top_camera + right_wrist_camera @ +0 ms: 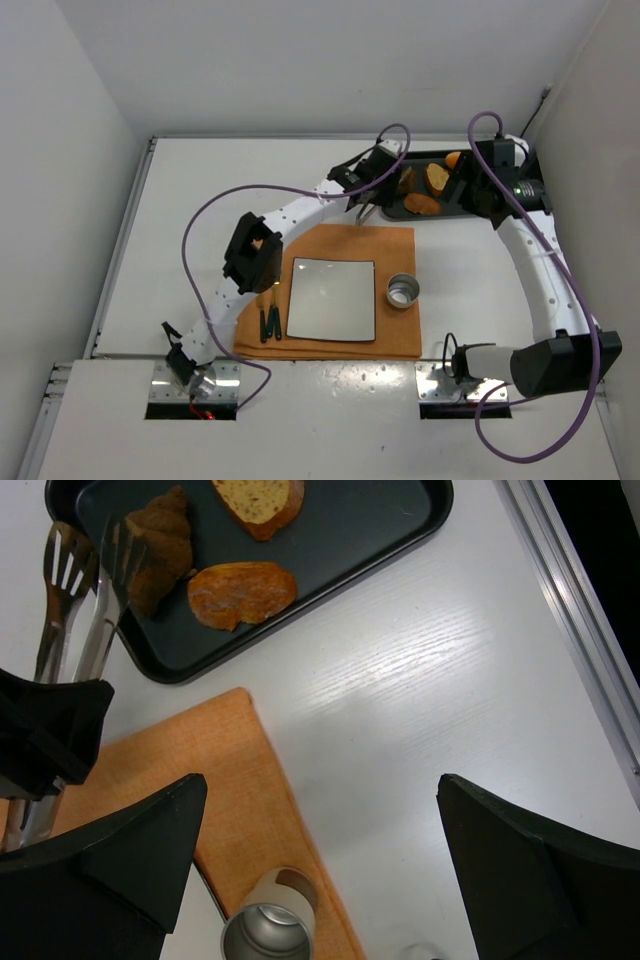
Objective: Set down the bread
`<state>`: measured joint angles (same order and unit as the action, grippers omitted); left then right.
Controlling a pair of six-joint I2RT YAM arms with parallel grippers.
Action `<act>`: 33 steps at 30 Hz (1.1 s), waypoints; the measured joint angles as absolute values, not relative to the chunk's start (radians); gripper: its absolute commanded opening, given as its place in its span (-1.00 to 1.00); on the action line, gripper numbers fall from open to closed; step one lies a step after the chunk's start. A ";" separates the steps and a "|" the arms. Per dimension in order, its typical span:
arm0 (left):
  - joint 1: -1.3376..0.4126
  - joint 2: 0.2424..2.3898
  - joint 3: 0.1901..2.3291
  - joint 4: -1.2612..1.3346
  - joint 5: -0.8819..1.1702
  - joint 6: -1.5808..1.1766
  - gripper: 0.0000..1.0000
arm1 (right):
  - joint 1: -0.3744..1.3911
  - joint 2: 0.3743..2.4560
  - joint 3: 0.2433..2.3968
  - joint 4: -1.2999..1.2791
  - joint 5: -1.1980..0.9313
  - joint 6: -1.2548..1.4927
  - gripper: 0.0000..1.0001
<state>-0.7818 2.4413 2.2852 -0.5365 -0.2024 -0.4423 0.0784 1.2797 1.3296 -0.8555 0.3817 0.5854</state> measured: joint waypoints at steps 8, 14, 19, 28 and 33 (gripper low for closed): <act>-0.782 2.425 2.288 -0.550 -0.189 -0.419 0.15 | 0.078 1.280 1.322 -0.854 0.381 0.583 1.00; -0.782 2.425 2.288 -0.561 -0.188 -0.406 0.15 | 0.078 1.280 1.320 -0.854 0.381 0.583 1.00; -0.782 2.426 2.288 -0.570 -0.188 -0.403 0.15 | 0.078 1.280 1.319 -0.853 0.376 0.583 1.00; -0.782 2.450 2.294 -0.577 -0.194 -0.390 0.15 | 0.078 1.280 1.319 -0.853 0.362 0.583 1.00; -0.781 2.476 2.295 -0.587 -0.195 -0.377 0.15 | 0.078 1.280 1.319 -0.853 0.362 0.583 1.00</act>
<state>-0.7815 2.4760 2.2948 -0.5865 -0.1951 -0.3771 0.0784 1.2797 1.3186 -0.8528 0.3618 0.5831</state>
